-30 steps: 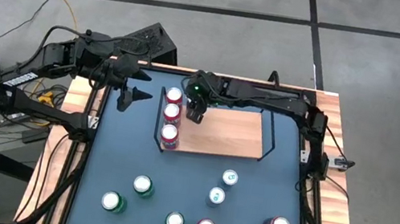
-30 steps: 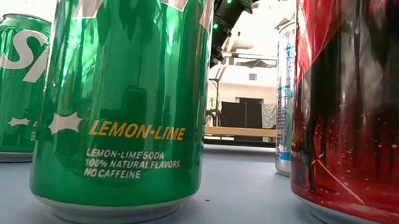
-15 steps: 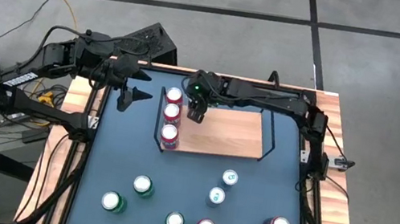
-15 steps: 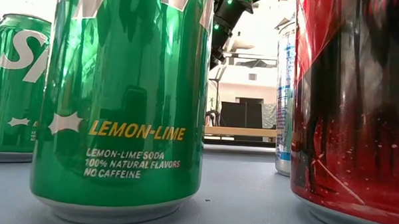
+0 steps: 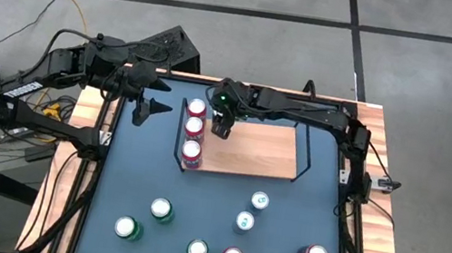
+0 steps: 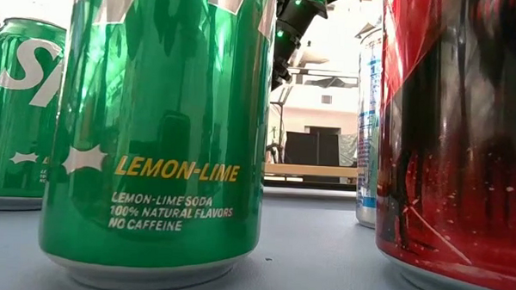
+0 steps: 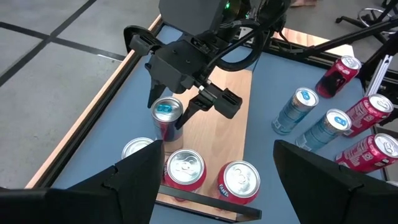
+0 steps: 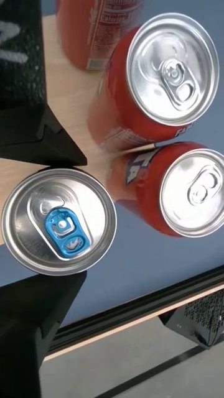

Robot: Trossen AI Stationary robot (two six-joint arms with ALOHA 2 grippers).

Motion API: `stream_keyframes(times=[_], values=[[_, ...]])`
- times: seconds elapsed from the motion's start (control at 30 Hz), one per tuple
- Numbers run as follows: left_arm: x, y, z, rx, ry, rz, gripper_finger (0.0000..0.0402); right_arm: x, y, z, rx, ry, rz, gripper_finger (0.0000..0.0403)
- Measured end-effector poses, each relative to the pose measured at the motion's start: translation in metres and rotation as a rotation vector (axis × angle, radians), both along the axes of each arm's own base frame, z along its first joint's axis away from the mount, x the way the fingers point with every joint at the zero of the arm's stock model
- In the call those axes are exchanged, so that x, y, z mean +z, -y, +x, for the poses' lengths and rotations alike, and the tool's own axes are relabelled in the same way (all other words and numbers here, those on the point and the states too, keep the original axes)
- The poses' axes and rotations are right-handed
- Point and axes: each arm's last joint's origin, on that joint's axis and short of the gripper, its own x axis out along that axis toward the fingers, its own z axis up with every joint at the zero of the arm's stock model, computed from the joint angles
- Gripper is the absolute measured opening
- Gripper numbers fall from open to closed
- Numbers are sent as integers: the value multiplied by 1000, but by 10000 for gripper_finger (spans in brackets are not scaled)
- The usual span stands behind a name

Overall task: Place canned beverage on shelf
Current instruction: Put the blue soda can on the shelf

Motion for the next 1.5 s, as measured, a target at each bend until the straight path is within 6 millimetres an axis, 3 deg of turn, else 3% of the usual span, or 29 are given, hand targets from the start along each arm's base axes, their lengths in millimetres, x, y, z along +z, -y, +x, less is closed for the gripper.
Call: stream_keyframes(times=[1.5], values=[[0, 0, 0, -1, 0, 0, 286, 1, 0, 1, 25, 18, 19, 241]])
